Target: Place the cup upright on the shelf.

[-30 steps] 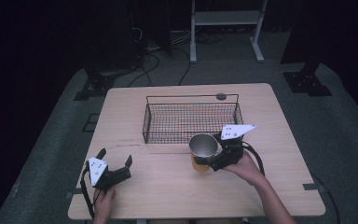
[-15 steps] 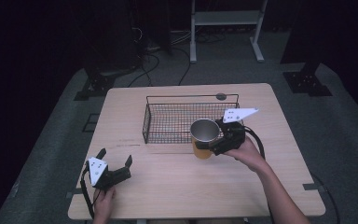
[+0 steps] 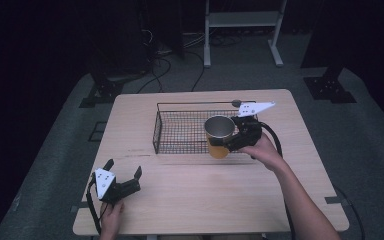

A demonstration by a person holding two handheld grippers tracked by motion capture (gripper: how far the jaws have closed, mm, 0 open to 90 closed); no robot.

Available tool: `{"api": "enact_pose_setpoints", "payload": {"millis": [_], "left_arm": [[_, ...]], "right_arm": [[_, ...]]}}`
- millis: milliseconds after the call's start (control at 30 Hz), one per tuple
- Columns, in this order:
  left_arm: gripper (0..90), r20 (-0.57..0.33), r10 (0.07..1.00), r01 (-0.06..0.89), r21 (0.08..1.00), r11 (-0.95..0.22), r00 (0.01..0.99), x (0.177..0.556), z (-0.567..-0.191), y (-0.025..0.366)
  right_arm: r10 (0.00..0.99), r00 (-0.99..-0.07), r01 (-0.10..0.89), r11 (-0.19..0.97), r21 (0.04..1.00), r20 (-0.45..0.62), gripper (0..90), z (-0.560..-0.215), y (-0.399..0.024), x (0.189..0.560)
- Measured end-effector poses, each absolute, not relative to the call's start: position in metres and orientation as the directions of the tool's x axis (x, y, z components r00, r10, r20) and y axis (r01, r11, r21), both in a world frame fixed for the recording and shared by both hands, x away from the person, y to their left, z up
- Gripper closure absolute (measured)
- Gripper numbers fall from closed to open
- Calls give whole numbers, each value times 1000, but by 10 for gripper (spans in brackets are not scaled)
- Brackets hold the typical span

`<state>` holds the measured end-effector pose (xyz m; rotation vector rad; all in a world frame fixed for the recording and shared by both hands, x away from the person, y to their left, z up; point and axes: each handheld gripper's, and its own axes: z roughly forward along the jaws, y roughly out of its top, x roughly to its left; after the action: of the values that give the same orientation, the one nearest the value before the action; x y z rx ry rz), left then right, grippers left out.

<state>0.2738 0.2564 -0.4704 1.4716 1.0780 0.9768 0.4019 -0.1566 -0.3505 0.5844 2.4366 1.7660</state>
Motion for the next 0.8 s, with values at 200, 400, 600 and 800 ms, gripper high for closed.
{"api": "enact_pose_setpoints", "payload": {"millis": [200, 400, 600, 800], "left_arm": [[0, 37, 962, 134, 988, -75, 270, 274, -470, 257], [0, 36, 962, 134, 988, -74, 270, 274, -470, 257], [0, 37, 962, 134, 988, -76, 270, 274, -470, 257], [0, 35, 962, 134, 988, -74, 270, 274, -470, 257]], "right_arm": [[355, -921, 263, 264, 928, 160, 104, -344, -154, 416], [365, -917, 270, 278, 922, 158, 104, -337, -149, 428], [375, -913, 276, 284, 918, 159, 104, -333, -145, 439], [393, -904, 293, 280, 914, 170, 105, -333, -143, 451]]}}
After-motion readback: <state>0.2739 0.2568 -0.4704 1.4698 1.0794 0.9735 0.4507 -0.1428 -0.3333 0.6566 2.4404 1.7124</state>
